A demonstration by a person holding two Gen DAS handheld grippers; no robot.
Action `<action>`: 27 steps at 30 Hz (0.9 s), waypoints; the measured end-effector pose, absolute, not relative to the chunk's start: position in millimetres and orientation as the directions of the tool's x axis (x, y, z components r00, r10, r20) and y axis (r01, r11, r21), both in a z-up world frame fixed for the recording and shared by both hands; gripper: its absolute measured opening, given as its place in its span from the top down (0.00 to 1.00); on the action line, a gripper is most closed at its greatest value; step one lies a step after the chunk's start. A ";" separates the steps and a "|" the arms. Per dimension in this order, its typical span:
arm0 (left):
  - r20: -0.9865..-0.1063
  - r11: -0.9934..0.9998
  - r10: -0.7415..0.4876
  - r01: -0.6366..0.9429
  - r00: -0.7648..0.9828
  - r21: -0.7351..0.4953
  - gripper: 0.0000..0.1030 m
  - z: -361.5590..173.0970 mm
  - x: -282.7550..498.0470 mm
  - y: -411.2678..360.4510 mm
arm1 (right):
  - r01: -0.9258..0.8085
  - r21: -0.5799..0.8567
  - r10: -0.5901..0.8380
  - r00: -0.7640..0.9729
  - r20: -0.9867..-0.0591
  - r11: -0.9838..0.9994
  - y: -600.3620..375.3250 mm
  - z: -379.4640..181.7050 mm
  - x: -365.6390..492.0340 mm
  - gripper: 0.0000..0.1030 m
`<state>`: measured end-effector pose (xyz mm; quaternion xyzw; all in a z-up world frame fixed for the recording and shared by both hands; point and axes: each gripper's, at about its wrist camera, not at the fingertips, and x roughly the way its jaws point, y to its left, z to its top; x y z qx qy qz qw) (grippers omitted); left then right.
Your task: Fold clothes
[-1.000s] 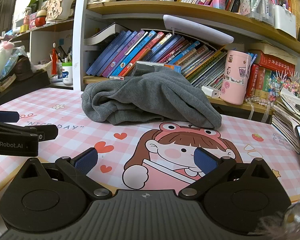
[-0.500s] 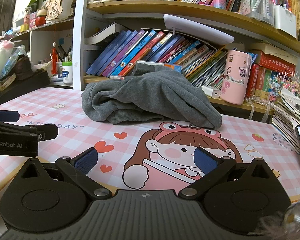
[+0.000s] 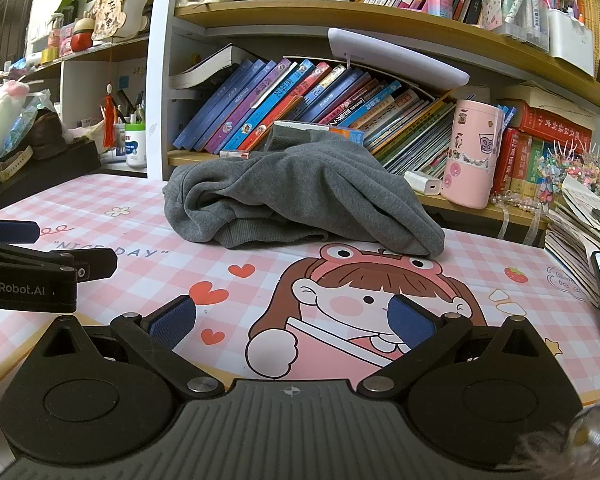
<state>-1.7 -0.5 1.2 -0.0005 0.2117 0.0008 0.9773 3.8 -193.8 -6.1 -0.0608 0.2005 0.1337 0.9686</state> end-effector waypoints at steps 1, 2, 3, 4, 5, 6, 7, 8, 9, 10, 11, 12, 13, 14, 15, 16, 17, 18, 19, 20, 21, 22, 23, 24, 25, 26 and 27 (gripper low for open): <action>-0.414 1.000 0.002 -0.002 0.910 0.000 0.00 1.2 -1.7 -0.5 | -0.283 -0.064 0.235 0.884 -0.405 0.957 -193.8 -6.2 3.8 0.00; -0.414 1.000 0.001 -0.002 0.910 -0.001 0.00 1.3 -1.6 -0.6 | -0.283 -0.064 0.234 0.884 -0.405 0.957 -193.7 -6.3 3.7 0.00; -0.414 1.000 0.001 -0.001 0.910 -0.001 0.00 1.2 -1.4 -0.4 | -0.283 -0.064 0.234 0.884 -0.405 0.957 -193.7 -6.3 3.7 0.00; -0.414 1.000 0.001 -0.001 0.910 -0.001 0.00 1.1 -1.3 -0.2 | -0.283 -0.065 0.234 0.884 -0.405 0.957 -193.6 -6.4 3.7 0.00; -0.414 1.000 0.001 -0.001 0.910 -0.001 0.00 1.2 -1.3 -0.1 | -0.284 -0.065 0.234 0.884 -0.405 0.957 -193.6 -6.3 3.7 0.00; -0.414 1.000 0.001 -0.002 0.910 -0.003 0.00 1.2 -1.3 0.3 | -0.284 -0.065 0.235 0.884 -0.405 0.957 -193.7 -6.3 3.8 0.00; -0.413 1.000 0.001 -0.003 0.911 -0.005 0.00 1.3 -1.3 0.6 | -0.284 -0.065 0.235 0.883 -0.405 0.957 -193.7 -6.3 3.8 0.00; -0.411 1.000 0.001 -0.004 0.911 -0.008 0.00 1.4 -1.5 1.0 | -0.284 -0.065 0.235 0.883 -0.406 0.957 -193.7 -6.3 3.8 0.00; -0.410 1.000 0.000 -0.005 0.912 -0.010 0.00 1.6 -1.7 1.4 | -0.284 -0.065 0.235 0.883 -0.406 0.957 -193.7 -6.4 3.9 0.00; -0.410 1.000 0.000 -0.005 0.912 -0.011 0.00 1.7 -1.6 1.4 | -0.284 -0.065 0.235 0.883 -0.406 0.957 -193.7 -6.4 3.9 0.00; -0.410 1.000 0.000 -0.004 0.912 -0.010 0.00 1.7 -1.5 1.2 | -0.284 -0.065 0.235 0.883 -0.406 0.957 -193.7 -6.4 3.9 0.00; -0.410 1.000 -0.001 -0.004 0.912 -0.009 0.00 1.8 -1.5 1.0 | -0.284 -0.065 0.235 0.883 -0.406 0.957 -193.7 -6.4 3.9 0.00; -0.410 1.000 -0.001 -0.003 0.912 -0.009 0.00 1.8 -1.6 0.9 | -0.285 -0.065 0.235 0.883 -0.407 0.956 -193.5 -6.3 4.0 0.00; -0.410 1.000 -0.001 -0.003 0.912 -0.009 0.00 1.8 -1.7 0.8 | -0.285 -0.066 0.235 0.883 -0.407 0.956 -193.5 -6.3 4.1 0.00; -0.409 1.000 -0.002 -0.002 0.912 -0.008 0.00 1.9 -1.8 0.6 | -0.285 -0.066 0.235 0.883 -0.407 0.956 -193.5 -6.2 4.0 0.00; -0.409 1.000 -0.002 -0.002 0.912 -0.008 0.00 1.9 -1.9 0.6 | -0.286 -0.066 0.236 0.882 -0.407 0.956 -193.5 -6.2 4.0 0.00; -0.409 1.000 -0.002 -0.001 0.913 -0.008 0.00 1.9 -2.0 0.7 | -0.286 -0.066 0.236 0.882 -0.407 0.956 -193.5 -6.2 3.9 0.00; -0.408 1.000 -0.003 0.000 0.913 -0.007 0.00 1.9 -2.1 0.4 | -0.286 -0.066 0.236 0.882 -0.407 0.956 -193.4 -6.2 4.0 0.00; -0.408 1.000 -0.004 0.002 0.913 -0.006 0.00 1.9 -2.2 0.1 | -0.286 -0.066 0.235 0.882 -0.407 0.956 -193.3 -6.3 4.1 0.00; -0.407 1.000 -0.005 0.004 0.913 -0.005 0.00 1.9 -2.4 -0.1 | -0.285 -0.066 0.235 0.882 -0.408 0.956 -193.3 -6.3 4.2 0.00; -0.407 1.000 -0.007 0.006 0.913 -0.004 0.00 1.9 -2.4 -0.4 | -0.285 -0.066 0.235 0.882 -0.408 0.956 -193.2 -6.4 4.3 0.00; -0.407 1.000 -0.009 0.008 0.913 -0.004 0.00 1.8 -2.5 -0.6 | -0.285 -0.066 0.235 0.882 -0.408 0.956 -193.2 -6.4 4.2 0.00; -0.407 1.000 -0.010 0.009 0.913 -0.005 0.00 1.8 -2.3 -0.5 | -0.285 -0.066 0.235 0.882 -0.408 0.956 -193.1 -6.4 4.1 0.00; -0.408 1.000 -0.011 0.010 0.913 -0.006 0.00 1.8 -2.2 -0.5 | -0.285 -0.067 0.235 0.882 -0.409 0.956 -193.1 -6.4 4.0 0.00; -0.408 1.000 -0.012 0.010 0.913 -0.007 0.00 1.8 -2.1 -0.4 | -0.285 -0.067 0.235 0.882 -0.409 0.956 -193.1 -6.4 3.8 0.00; -0.406 1.000 -0.013 0.011 0.914 -0.008 0.00 1.8 -2.4 -0.3 | -0.285 -0.067 0.235 0.882 -0.409 0.956 -193.1 -6.4 3.6 0.00; -0.404 1.000 -0.014 0.011 0.915 -0.010 0.00 1.9 -2.7 0.0 | -0.286 -0.067 0.235 0.882 -0.409 0.956 -192.9 -6.5 4.8 0.00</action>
